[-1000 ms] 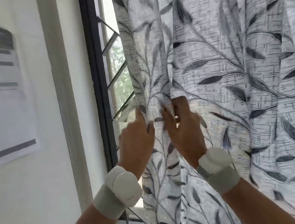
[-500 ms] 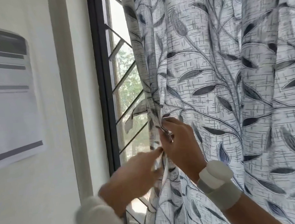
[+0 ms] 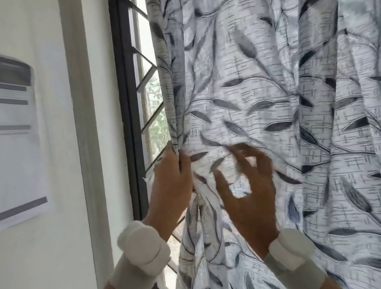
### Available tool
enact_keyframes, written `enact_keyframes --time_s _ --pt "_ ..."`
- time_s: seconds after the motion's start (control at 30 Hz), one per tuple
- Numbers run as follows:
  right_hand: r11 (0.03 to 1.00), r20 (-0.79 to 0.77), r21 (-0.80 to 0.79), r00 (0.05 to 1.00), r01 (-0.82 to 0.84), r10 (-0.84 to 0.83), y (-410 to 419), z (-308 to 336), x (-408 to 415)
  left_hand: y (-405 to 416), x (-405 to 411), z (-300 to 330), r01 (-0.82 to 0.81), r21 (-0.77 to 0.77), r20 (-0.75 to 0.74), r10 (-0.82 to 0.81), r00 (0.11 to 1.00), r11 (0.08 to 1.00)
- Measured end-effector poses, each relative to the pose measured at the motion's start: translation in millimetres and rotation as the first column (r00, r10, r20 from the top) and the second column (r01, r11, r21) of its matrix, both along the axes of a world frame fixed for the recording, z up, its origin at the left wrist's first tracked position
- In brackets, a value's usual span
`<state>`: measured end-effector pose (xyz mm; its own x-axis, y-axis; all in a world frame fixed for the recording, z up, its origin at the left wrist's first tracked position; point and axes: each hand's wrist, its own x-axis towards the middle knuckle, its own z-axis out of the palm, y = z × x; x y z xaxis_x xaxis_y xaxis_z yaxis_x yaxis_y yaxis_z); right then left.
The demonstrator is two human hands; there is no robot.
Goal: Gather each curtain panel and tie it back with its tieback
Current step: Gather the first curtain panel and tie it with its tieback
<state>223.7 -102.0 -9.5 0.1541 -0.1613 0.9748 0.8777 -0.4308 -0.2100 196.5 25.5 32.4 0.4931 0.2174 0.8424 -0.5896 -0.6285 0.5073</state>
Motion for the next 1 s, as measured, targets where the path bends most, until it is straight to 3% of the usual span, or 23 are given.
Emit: enact_keyframes --time_s 0.07,0.13,0.2,0.27,0.3,0.4,0.5,0.63,0.73,0.9,1.0 --pt "0.983 -0.073 0.178 0.996 -0.044 0.058 -6 10 4 5 -1 -1 0.08 0.018 -0.015 -0.08 0.997 0.997" --pt "0.963 -0.244 0.24 0.953 -0.121 0.18 -9 22 8 7 -5 -1 0.169 0.03 -0.036 -0.168 0.985 0.985" --pt "0.895 -0.382 0.263 0.813 -0.36 0.439 -8 36 11 4 -12 2 0.229 0.02 -0.061 -0.227 0.972 0.973" --pt "0.752 -0.423 0.27 0.627 -0.602 0.654 -6 48 18 1 -13 4 0.224 0.023 -0.073 -0.222 0.972 0.974" --pt "0.734 -0.405 0.256 0.619 -0.63 0.673 -3 51 22 0 -12 4 0.2 0.033 -0.075 -0.197 0.977 0.979" --pt "0.876 -0.252 0.265 0.848 -0.403 0.466 2 49 19 0 -13 5 0.079 0.053 -0.086 -0.075 0.994 0.995" --pt "0.957 -0.101 0.156 0.96 -0.244 0.261 2 35 1 -3 -21 3 0.027 0.081 -0.09 -0.02 0.996 0.996" --pt "0.968 -0.156 -0.112 0.966 -0.225 0.206 10 19 -18 -7 -24 -9 -0.112 0.26 -0.049 0.129 0.99 0.959" --pt "0.966 -0.159 -0.249 0.987 -0.072 0.033 13 12 -17 -6 -26 -19 -0.238 0.34 -0.017 0.259 0.966 0.91" --pt "0.935 -0.248 -0.344 0.969 -0.086 -0.002 18 7 -22 -19 -37 -38 -0.395 0.491 -0.083 0.493 0.866 0.777" --pt "0.915 -0.322 -0.373 0.946 -0.153 0.026 16 6 -25 -21 -41 -52 -0.332 0.483 -0.134 0.442 0.887 0.81"
